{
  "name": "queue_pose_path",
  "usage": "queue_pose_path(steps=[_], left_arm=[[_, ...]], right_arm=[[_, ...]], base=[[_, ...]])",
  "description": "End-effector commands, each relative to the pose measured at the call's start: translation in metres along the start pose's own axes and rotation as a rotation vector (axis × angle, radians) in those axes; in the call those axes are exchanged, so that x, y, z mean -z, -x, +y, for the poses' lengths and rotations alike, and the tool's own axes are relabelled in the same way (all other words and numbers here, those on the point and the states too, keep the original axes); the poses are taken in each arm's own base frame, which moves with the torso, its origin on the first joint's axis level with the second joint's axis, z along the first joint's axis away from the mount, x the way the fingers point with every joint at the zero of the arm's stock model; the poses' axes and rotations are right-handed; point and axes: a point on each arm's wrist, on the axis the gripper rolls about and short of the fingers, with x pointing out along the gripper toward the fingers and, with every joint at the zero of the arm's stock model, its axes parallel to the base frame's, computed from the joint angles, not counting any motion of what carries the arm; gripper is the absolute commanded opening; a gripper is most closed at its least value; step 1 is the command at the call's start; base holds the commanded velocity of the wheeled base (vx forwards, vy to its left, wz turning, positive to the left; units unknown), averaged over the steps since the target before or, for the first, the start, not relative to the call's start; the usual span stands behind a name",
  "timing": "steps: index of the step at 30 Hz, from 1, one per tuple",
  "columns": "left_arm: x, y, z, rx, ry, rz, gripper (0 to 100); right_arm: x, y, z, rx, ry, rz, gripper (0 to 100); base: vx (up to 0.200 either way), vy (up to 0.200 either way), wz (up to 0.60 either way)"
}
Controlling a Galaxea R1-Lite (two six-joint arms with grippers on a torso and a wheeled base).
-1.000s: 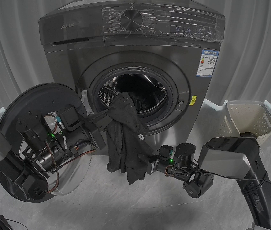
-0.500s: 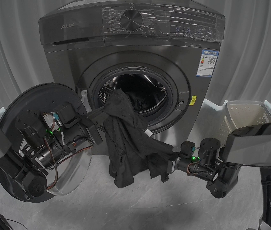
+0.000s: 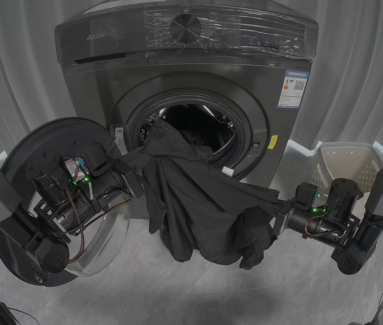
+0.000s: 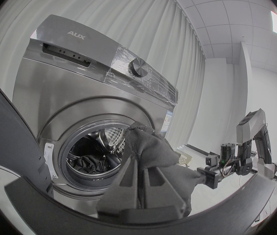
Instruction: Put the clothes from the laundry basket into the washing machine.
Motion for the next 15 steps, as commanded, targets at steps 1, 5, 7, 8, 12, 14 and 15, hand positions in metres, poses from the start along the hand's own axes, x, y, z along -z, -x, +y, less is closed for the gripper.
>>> queue_pose_path(steps=[1, 5, 7, 8, 12, 14, 15], left_arm=[[0.004, -0.002, 0.002, -0.005, 0.003, 0.01, 0], [0.006, -0.002, 0.001, -0.009, 0.003, 0.014, 0], [0.005, -0.002, 0.0, -0.006, 0.003, 0.011, 0], [0.005, -0.002, 0.0, -0.006, 0.003, 0.011, 0], [0.005, -0.002, -0.001, -0.002, 0.005, 0.01, 0], [0.005, -0.002, -0.001, -0.001, 0.004, 0.013, 0], [0.006, -0.002, -0.002, 0.0, 0.005, 0.013, 0]], right_arm=[[-0.021, 0.014, -0.001, -0.011, 0.018, -0.057, 0], [-0.013, 0.02, 0.004, -0.061, 0.005, -0.015, 0], [-0.013, 0.017, 0.004, -0.065, 0.004, -0.02, 0], [-0.013, 0.017, 0.004, -0.065, 0.004, -0.02, 0], [-0.013, 0.006, 0.004, -0.066, 0.001, -0.033, 0], [-0.01, 0.001, 0.001, -0.032, 0.0, -0.034, 0], [-0.01, 0.001, 0.001, -0.032, 0.0, -0.034, 0]], base=[[0.0, 0.0, 0.0], [0.0, 0.0, 0.0], [0.0, 0.0, 0.0], [0.0, 0.0, 0.0], [0.0, 0.0, 0.0], [0.0, 0.0, 0.0], [0.0, 0.0, 0.0]])
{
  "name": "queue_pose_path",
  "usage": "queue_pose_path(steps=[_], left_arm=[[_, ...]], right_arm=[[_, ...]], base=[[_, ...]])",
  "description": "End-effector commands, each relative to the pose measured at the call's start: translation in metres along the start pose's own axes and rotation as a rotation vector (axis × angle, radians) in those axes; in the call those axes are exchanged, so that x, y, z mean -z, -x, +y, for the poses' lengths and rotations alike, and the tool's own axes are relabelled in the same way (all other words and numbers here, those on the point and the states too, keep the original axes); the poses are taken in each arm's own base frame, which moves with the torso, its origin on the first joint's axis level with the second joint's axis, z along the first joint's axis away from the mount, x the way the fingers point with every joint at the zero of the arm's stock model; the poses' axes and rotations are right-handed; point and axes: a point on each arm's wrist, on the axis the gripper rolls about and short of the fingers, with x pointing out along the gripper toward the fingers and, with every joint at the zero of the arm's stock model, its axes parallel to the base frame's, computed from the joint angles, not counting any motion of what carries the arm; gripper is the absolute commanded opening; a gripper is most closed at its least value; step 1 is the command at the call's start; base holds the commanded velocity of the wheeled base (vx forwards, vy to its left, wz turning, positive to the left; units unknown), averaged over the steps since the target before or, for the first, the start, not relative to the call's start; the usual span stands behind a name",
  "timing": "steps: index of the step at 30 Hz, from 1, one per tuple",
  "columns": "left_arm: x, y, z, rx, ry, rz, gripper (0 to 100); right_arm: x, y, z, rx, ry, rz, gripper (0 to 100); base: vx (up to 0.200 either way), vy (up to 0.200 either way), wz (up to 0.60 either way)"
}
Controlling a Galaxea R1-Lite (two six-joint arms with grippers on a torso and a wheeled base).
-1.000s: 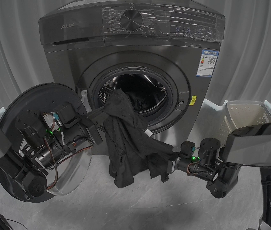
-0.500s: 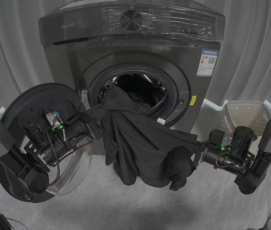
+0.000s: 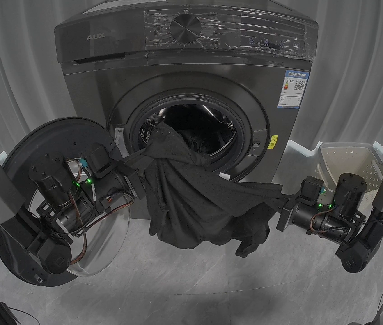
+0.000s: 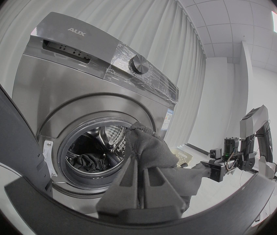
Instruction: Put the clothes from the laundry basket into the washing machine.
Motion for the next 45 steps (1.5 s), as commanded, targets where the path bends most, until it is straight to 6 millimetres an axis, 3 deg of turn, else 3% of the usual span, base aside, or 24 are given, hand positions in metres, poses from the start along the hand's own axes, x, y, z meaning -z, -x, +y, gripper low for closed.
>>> queue_pose_path(steps=[1, 7, 10, 17, 22, 28, 33, 38, 45], left_arm=[[0.001, 0.0, -0.001, 0.003, 0.002, 0.005, 0], [0.001, 0.0, -0.001, 0.003, 0.0, 0.004, 0], [0.001, -0.001, 0.001, -0.001, 0.0, 0.002, 0], [-0.004, -0.003, 0.003, -0.03, -0.004, -0.026, 0], [-0.001, 0.0, 0.004, -0.042, -0.001, -0.011, 0], [0.0, 0.007, 0.011, -0.069, -0.003, 0.003, 0], [-0.007, 0.013, 0.016, -0.09, -0.014, -0.014, 0], [-0.028, 0.021, 0.014, -0.091, -0.031, -0.073, 0], [-0.028, 0.022, 0.015, -0.093, -0.031, -0.07, 0]], right_arm=[[0.005, -0.013, -0.006, 0.043, 0.006, -0.012, 0], [-0.013, -0.029, -0.011, 0.063, 0.034, -0.102, 0], [-0.025, -0.035, -0.016, 0.158, 0.053, -0.168, 0], [-0.029, -0.015, -0.016, 0.155, 0.073, -0.152, 0], [-0.057, -0.005, -0.004, 0.087, 0.106, -0.234, 0], [-0.084, -0.001, 0.002, 0.177, 0.091, -0.35, 0], [-0.085, -0.002, 0.003, 0.185, 0.09, -0.357, 0], [-0.081, -0.004, 0.004, 0.183, 0.086, -0.343, 0], [-0.074, -0.01, 0.007, 0.17, 0.081, -0.324, 0]], base=[[0.0, 0.0, 0.0], [0.0, 0.0, 0.0], [0.0, 0.0, 0.0], [0.0, 0.0, 0.0], [0.0, 0.0, 0.0], [0.0, 0.0, 0.0], [0.0, 0.0, 0.0], [0.0, 0.0, 0.0], [0.0, 0.0, 0.0]])
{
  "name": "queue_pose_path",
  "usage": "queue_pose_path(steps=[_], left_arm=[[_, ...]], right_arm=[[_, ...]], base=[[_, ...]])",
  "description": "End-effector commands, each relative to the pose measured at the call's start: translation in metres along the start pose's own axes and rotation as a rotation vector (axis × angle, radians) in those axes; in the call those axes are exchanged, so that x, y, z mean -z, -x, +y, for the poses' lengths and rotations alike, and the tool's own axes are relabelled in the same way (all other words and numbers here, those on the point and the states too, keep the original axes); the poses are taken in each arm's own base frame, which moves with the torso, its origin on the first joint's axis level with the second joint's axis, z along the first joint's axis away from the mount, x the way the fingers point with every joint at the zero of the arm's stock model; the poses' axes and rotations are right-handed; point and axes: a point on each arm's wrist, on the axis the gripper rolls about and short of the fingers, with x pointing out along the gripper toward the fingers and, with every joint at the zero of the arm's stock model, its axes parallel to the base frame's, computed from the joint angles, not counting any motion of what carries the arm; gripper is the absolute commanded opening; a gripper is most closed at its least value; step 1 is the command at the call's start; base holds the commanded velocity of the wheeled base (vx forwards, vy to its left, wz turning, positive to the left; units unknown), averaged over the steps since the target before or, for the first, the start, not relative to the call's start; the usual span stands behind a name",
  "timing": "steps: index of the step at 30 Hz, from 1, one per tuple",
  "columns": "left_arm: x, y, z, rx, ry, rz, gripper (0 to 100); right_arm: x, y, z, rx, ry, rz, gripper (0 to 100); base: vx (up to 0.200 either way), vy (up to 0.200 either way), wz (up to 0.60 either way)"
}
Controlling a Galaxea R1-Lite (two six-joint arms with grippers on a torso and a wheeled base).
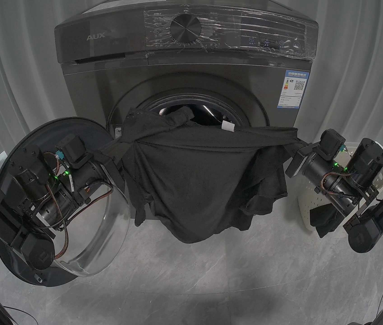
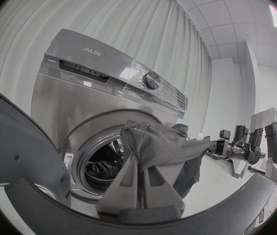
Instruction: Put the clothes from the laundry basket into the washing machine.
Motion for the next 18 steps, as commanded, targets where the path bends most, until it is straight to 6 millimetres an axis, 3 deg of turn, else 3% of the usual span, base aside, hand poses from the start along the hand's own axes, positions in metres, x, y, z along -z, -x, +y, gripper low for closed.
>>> queue_pose_path(steps=[1, 18], left_arm=[[-0.0046, 0.0013, -0.0005, 0.0, -0.003, -0.014, 0], [-0.0022, 0.0044, 0.0014, -0.007, 0.009, 0.001, 0]], right_arm=[[0.0042, -0.0014, 0.0026, -0.009, -0.004, 0.01, 0], [0.0033, -0.0025, 0.0056, -0.019, -0.008, 0.005, 0]], base=[[0.0, 0.0, 0.0], [0.0, 0.0, 0.0]])
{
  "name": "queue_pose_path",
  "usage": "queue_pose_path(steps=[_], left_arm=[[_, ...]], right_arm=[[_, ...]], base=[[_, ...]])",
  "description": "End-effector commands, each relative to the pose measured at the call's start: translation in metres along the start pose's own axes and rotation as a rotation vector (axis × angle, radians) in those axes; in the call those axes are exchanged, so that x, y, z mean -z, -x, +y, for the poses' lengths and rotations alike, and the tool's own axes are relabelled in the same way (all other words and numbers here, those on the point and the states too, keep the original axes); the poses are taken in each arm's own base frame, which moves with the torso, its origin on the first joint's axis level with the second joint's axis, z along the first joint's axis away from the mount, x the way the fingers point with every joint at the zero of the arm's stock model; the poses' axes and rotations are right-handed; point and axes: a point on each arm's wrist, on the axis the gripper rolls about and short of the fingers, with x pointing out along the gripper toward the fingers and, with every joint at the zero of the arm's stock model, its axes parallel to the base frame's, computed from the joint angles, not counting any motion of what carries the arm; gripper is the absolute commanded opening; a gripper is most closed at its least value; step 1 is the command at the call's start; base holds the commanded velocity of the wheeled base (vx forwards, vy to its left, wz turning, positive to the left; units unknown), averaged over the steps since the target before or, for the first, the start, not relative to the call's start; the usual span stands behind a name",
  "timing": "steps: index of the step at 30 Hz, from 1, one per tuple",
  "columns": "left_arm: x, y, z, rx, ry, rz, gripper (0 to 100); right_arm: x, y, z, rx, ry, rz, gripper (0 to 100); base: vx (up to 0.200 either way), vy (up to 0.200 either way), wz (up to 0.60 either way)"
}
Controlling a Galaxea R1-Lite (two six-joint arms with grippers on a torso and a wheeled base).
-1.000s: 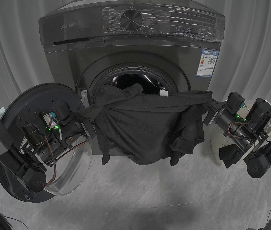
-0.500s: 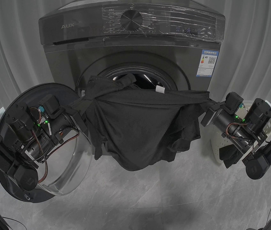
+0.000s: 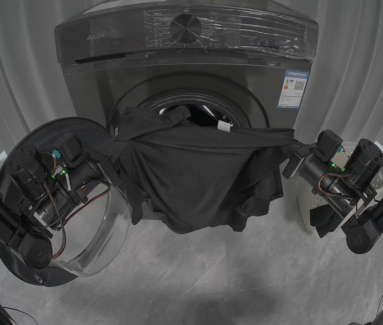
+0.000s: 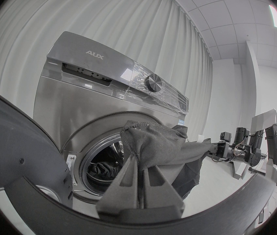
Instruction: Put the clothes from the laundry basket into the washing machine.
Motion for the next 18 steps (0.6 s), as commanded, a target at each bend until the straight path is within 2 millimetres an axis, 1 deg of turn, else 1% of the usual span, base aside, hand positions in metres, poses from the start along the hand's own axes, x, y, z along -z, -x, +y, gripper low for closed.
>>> queue_pose_path(steps=[1, 5, 6, 11, 12, 13, 15, 18], left_arm=[[0.002, 0.003, 0.0, 0.0, 0.006, 0.013, 0], [0.008, 0.009, -0.001, 0.036, 0.012, 0.051, 0], [0.01, 0.011, -0.002, 0.049, 0.015, 0.066, 100], [0.03, 0.035, -0.01, 0.136, 0.056, 0.2, 100], [0.032, 0.037, -0.011, 0.15, 0.059, 0.209, 100], [0.036, 0.043, -0.014, 0.199, 0.068, 0.242, 100], [0.037, 0.045, -0.016, 0.232, 0.062, 0.253, 100], [0.038, 0.046, -0.016, 0.238, 0.055, 0.258, 100]], right_arm=[[0.001, -0.001, 0.001, -0.006, -0.003, -0.001, 0], [0.002, -0.002, 0.006, -0.019, -0.009, 0.002, 0], [0.002, -0.002, 0.007, -0.022, -0.009, 0.001, 0], [0.003, -0.003, 0.012, -0.038, -0.014, 0.004, 0], [0.004, -0.003, 0.013, -0.039, -0.015, 0.008, 0], [0.006, -0.003, 0.013, -0.041, -0.017, 0.012, 0], [0.007, -0.004, 0.013, -0.041, -0.019, 0.015, 0], [0.008, -0.004, 0.014, -0.043, -0.02, 0.017, 0]], base=[[0.0, 0.0, 0.0], [0.0, 0.0, 0.0], [0.0, 0.0, 0.0], [0.0, 0.0, 0.0], [0.0, 0.0, 0.0], [0.0, 0.0, 0.0], [0.0, 0.0, 0.0], [0.0, 0.0, 0.0]])
